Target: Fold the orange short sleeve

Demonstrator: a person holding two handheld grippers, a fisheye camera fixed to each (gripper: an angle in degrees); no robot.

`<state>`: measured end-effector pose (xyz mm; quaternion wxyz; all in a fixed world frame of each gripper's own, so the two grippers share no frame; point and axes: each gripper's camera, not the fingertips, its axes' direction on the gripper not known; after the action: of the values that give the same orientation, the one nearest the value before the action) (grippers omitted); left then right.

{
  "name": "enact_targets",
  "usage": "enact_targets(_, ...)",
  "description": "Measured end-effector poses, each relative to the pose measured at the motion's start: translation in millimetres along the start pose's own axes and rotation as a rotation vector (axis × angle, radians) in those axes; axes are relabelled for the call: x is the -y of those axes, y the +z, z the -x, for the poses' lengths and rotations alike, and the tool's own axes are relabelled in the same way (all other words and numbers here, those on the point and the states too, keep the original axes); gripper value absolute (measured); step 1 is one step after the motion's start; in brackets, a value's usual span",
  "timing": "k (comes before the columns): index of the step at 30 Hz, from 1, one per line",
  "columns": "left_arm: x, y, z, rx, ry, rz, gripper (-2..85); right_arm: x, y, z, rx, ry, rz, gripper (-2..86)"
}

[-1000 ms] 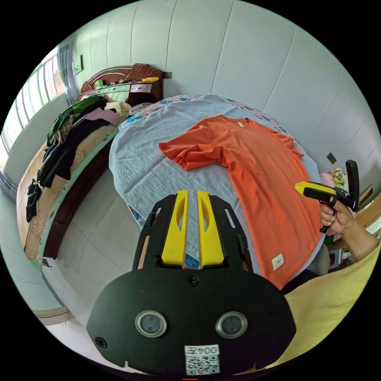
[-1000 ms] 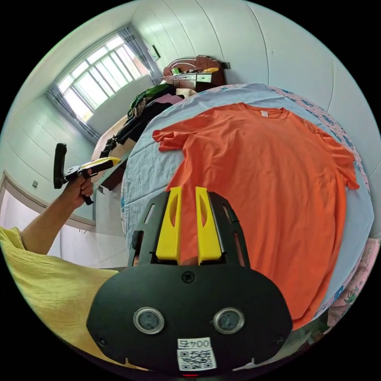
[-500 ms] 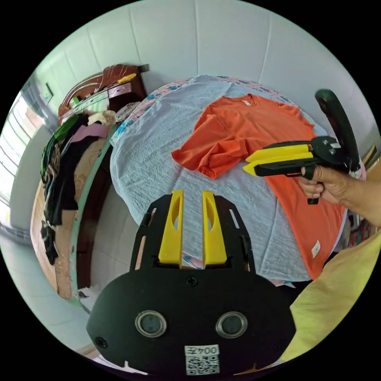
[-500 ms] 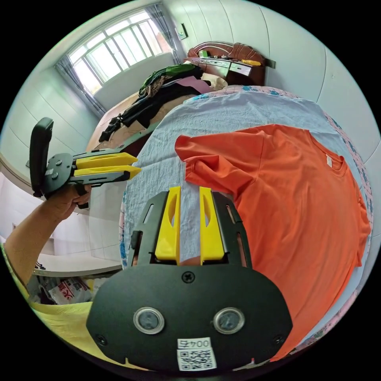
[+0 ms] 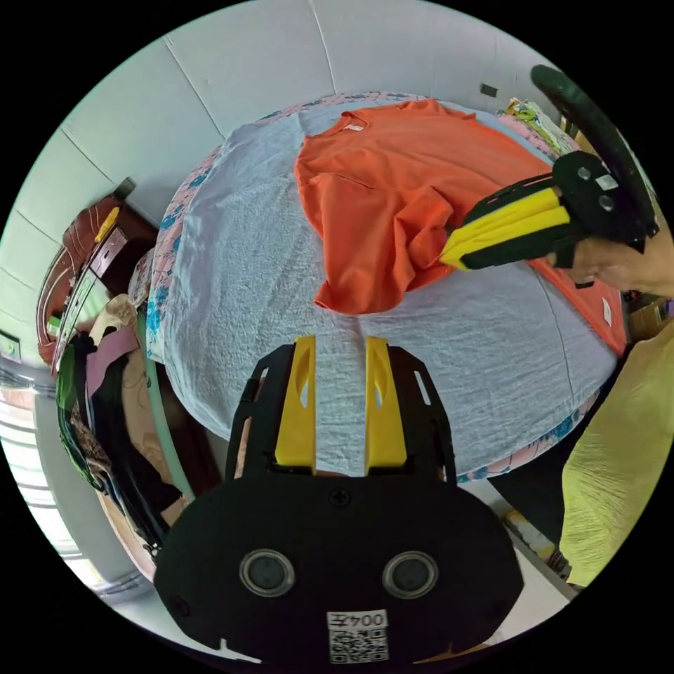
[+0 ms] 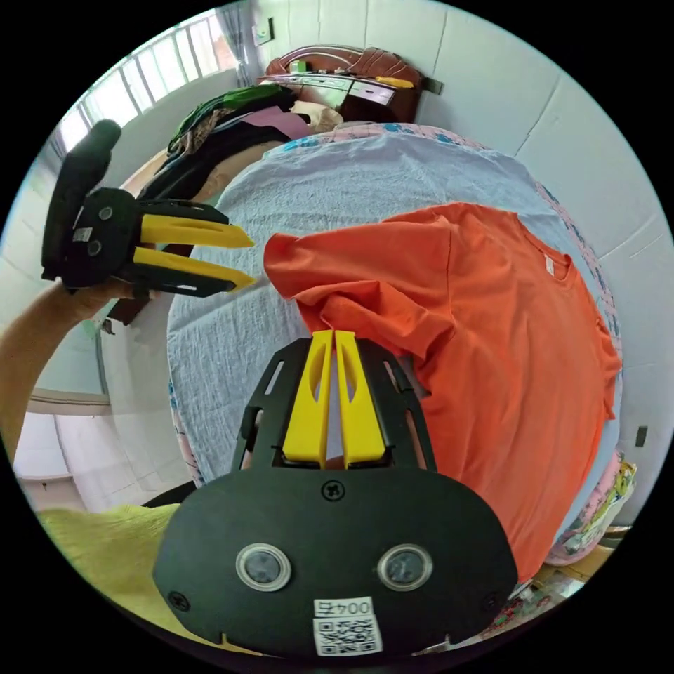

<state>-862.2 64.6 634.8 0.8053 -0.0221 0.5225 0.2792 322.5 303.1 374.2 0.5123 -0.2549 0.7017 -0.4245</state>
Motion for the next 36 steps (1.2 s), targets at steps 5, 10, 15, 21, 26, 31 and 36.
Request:
enact_targets(5,1.9,9.1,2.5,-0.013,0.072,-0.043,9.7,-48.2,-20.4,-25.1,0.006,0.153,-0.042,-0.7)
enact_targets(10,7.1,16.3,-9.4,-0.05,0.132,-0.067,9.3,-59.0,-2.5,-45.6,0.076,0.259,-0.02,-0.7)
enact_targets(15,14.3,13.4,-22.1,-0.049,0.187,-0.125,8.3,-54.5,-2.0,-57.0,0.106,0.312,-0.034,-0.8)
enact_targets(21,18.4,23.1,-25.1,-0.055,0.242,-0.125,6.7,-52.7,-1.0,-58.3,0.106,0.314,-0.038,-0.8)
enact_targets(26,15.7,21.3,-23.2,-0.141,0.253,-0.136,6.0,-52.2,0.1,-62.6,0.109,0.328,-0.04,-0.7)
enact_targets(31,8.5,15.4,-23.5,-0.134,0.272,-0.146,5.6,-51.5,2.4,-64.9,0.113,0.33,-0.043,-0.7)
enact_targets(36,9.3,22.0,-26.7,-0.1,0.294,-0.118,4.4,-51.8,6.9,-66.6,0.116,0.336,-0.045,-0.7)
